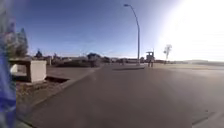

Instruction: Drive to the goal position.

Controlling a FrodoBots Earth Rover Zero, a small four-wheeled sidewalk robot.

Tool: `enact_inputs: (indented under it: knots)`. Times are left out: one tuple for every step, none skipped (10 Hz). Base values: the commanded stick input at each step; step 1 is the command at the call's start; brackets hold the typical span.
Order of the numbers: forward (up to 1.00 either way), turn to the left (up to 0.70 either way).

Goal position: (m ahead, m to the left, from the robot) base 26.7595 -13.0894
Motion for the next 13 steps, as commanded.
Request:
enact_inputs:
  knots:
    - [0.70,0.00]
    - [0.70,0.00]
    - [0.70,0.00]
    - [0.70,-0.02]
    - [0.70,-0.25]
    - [0.70,-0.35]
    - [0.70,-0.35]
    - [0.70,-0.35]
    - [0.70,-0.35]
    - [0.70,-0.35]
    - [0.70,0.00]
    - [0.70,0.00]
    - [0.70,0.00]
